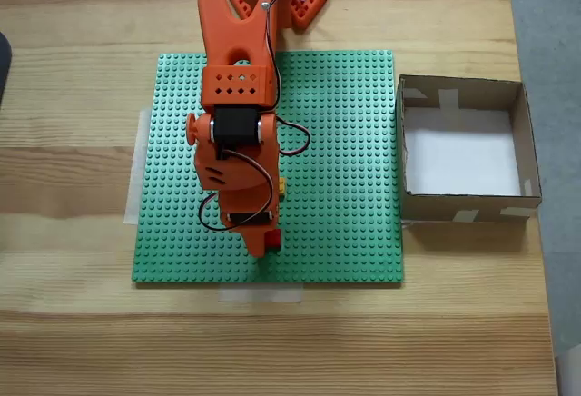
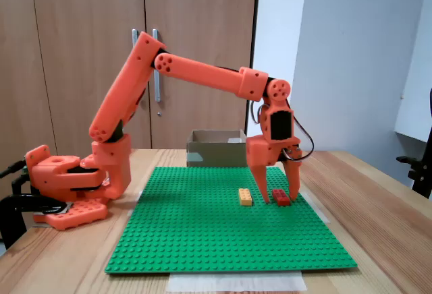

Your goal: Pick the red lego block and put it in the box.

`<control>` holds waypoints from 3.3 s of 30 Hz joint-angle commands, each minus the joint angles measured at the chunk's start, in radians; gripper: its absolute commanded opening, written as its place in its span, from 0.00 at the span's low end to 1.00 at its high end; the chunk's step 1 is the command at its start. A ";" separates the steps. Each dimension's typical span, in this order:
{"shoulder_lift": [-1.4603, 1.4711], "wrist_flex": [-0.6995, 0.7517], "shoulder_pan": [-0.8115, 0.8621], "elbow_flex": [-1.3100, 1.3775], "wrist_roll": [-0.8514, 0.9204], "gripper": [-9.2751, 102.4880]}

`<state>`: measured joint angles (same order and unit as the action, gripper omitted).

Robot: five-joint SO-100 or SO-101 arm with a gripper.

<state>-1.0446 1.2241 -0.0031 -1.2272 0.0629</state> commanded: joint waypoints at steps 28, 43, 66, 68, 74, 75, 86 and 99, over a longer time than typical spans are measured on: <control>-0.023 0.023 -0.002 0.043 0.017 0.10; -0.264 0.031 0.029 -0.051 0.006 0.08; -0.825 0.204 -0.299 -0.227 0.055 0.08; -0.836 0.224 -0.357 -0.209 0.061 0.08; -0.838 0.281 -0.543 -0.123 0.060 0.08; -0.833 0.282 -0.571 -0.114 0.058 0.08; -0.750 0.183 -0.756 -0.155 0.067 0.08; -0.500 0.087 -0.790 -0.117 0.031 0.08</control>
<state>-1.5631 1.3284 -0.7869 -1.3852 0.0997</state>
